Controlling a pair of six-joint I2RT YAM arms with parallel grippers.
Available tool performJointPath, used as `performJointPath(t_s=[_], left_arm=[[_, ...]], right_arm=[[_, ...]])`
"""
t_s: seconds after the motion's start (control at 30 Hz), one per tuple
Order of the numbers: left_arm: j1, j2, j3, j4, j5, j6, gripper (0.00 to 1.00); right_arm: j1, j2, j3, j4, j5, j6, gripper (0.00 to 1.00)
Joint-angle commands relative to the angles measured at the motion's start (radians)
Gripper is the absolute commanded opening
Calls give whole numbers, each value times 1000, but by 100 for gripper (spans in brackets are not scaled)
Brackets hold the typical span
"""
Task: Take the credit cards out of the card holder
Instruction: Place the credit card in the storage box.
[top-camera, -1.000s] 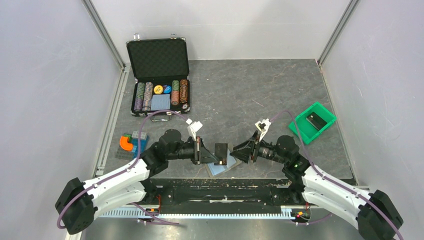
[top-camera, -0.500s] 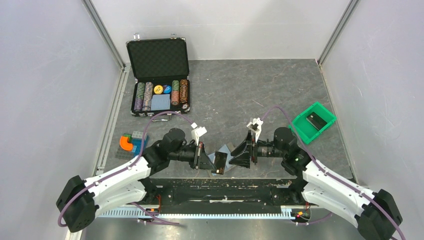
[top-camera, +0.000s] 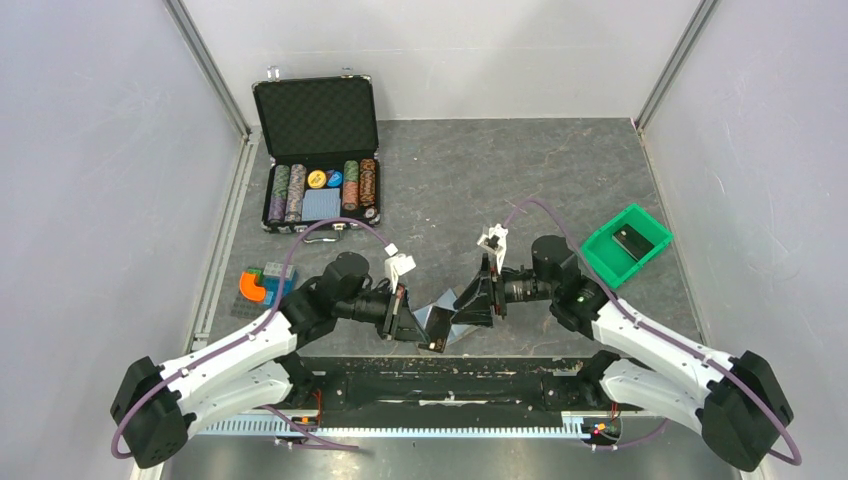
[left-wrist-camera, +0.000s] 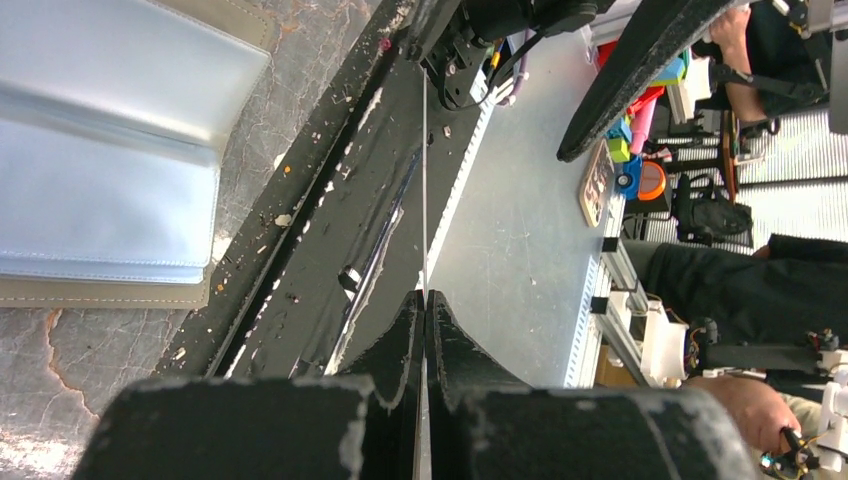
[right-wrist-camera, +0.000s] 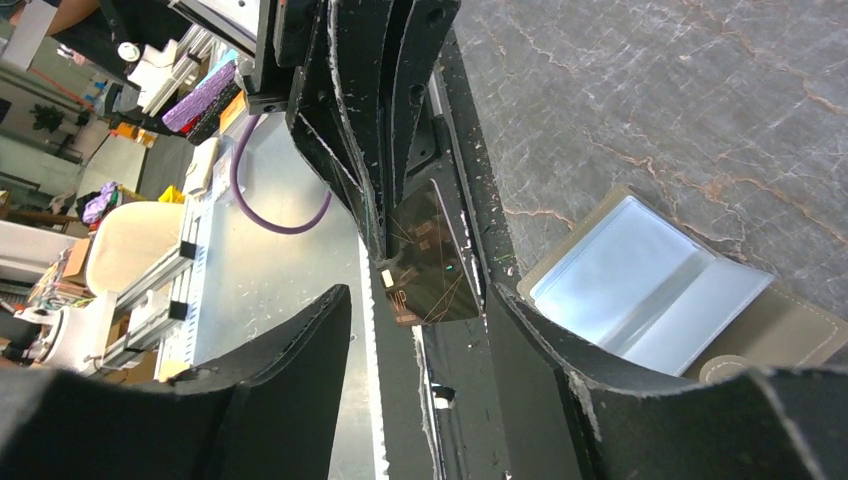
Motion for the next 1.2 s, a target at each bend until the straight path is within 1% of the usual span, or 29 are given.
performJointPath(t_s=[0.0,0.13,0.27,0.33,0.37,0.5,0.53,0.63,0.73,0.77,0.8,0.83,0.93,1.07,1.1,1.13,1.17], left_arm=[[-3,-7,49,-20,60,79,2],[-3,0,61,-22,89,95,2],[-3,-10,57,-6,91,95,2],[-3,-7,56,-6,96,94,2],[-3,-4,56,-6,98,94,2],[-3,6,59,-6,103,94,2],[-3,6,59,-6,105,95,2],[-3,5,60,-11,104,96,2],[-4,5,63,-17,90,99,2],[-3,7,68,-32,79,106,6],[-3,10,82,-51,64,119,13],[-3,14,92,-78,46,130,22],[-3,24,129,-154,1,173,57],[-3,26,177,-247,-86,225,82],[-3,26,190,-272,-110,237,95],[-3,24,203,-301,-147,249,100],[-3,26,214,-319,-173,259,100]], right_arm=[[-3,34,55,7,-68,-27,55],[-3,56,54,20,-116,-30,47],[-3,70,37,35,-124,-33,47],[-3,82,33,49,-133,-27,44],[-3,87,31,62,-136,-22,41],[-3,95,29,86,-147,-15,24],[-3,95,29,91,-147,-14,17],[-3,95,27,107,-142,-7,1],[-4,87,12,129,-128,1,0],[-4,83,8,134,-122,5,0],[-4,78,3,139,-116,9,0],[-6,72,-1,144,-107,15,0],[-10,50,-15,150,-86,21,0],[-32,39,-27,152,-61,34,0],[-37,38,-31,152,-58,39,0],[-44,32,-35,150,-49,41,0],[-50,29,-38,143,-41,39,0]])
